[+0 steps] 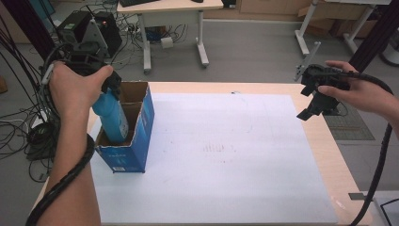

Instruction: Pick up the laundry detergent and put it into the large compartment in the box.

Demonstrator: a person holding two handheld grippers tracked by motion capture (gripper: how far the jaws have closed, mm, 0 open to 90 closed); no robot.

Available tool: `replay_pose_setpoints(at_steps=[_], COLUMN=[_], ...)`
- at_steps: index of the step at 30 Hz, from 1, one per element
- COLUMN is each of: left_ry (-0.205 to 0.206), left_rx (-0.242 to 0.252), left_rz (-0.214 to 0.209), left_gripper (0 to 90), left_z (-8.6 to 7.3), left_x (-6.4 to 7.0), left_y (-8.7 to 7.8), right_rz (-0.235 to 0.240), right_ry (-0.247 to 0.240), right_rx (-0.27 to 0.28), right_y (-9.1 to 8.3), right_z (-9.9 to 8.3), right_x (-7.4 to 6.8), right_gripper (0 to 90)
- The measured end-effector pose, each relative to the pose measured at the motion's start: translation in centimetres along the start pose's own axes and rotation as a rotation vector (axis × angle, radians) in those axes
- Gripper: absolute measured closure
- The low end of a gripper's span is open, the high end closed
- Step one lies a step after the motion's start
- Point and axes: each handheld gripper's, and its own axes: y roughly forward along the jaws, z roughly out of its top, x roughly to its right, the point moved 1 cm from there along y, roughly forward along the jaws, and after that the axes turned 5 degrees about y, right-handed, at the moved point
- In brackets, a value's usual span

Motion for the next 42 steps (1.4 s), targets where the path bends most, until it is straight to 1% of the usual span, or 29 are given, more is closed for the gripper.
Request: replay_pose_setpoints(at_steps=[1, 7, 12, 18, 19, 20, 23, 27, 30, 32, 36, 40, 42], left_ry=[0.001, 0.004, 0.013, 0.025, 0.032, 0.032, 0.039, 0.038, 0.041, 0.042, 0.039, 0.037, 0.043], left_rx=[0.001, 0.001, -0.002, -0.016, -0.019, -0.019, -0.021, -0.021, -0.019, -0.028, -0.032, -0.033, -0.040], left_rz=[-0.006, -0.015, -0.010, -0.006, -0.007, -0.007, -0.012, -0.016, -0.010, -0.005, -0.006, -0.004, 0.000], left_gripper=[37.7, 37.7, 37.7, 37.7, 37.7, 37.7, 37.7, 37.6, 37.6, 37.6, 37.6, 37.6, 37.6], left_z=[-0.1, -0.3, -0.6, -0.6, -0.5, -0.5, -0.6, -0.6, -0.7, -0.5, -0.5, -0.6, -0.6], left_x=[-0.1, -0.3, 0.0, 0.4, 0.5, 0.5, 0.7, 0.7, 0.9, 1.0, 1.0, 1.0, 1.0], left_y=[0.5, 1.4, 2.8, 4.3, 4.7, 4.7, 5.5, 6.3, 6.9, 7.4, 7.9, 8.5, 8.8], right_rz=[0.000, -0.002, -0.003, -0.005, -0.003, -0.003, 0.001, 0.005, 0.008, 0.011, 0.014, 0.014, 0.014], right_ry=[0.001, -0.001, -0.003, -0.005, -0.003, -0.003, -0.002, 0.002, 0.006, 0.007, 0.010, 0.011, 0.010], right_rx=[-0.001, -0.004, -0.007, -0.008, -0.002, -0.002, -0.007, -0.012, -0.012, -0.013, -0.009, -0.018, -0.013], right_y=[0.0, 0.0, 0.1, 0.0, 0.1, 0.1, 0.3, 0.5, 0.6, 0.8, 0.9, 1.1, 1.1], right_z=[0.0, 0.1, 0.2, 0.1, 0.0, 0.0, 0.0, -0.1, -0.2, -0.3, -0.5, -0.4, -0.5], right_x=[-0.1, -0.2, -0.4, -0.5, -0.5, -0.5, -0.4, -0.3, -0.2, -0.1, 0.0, 0.1, 0.1], right_gripper=[3.5, 3.5, 3.5, 3.5, 3.4, 3.4, 3.5, 3.5, 3.4, 3.5, 3.5, 3.5, 3.4])
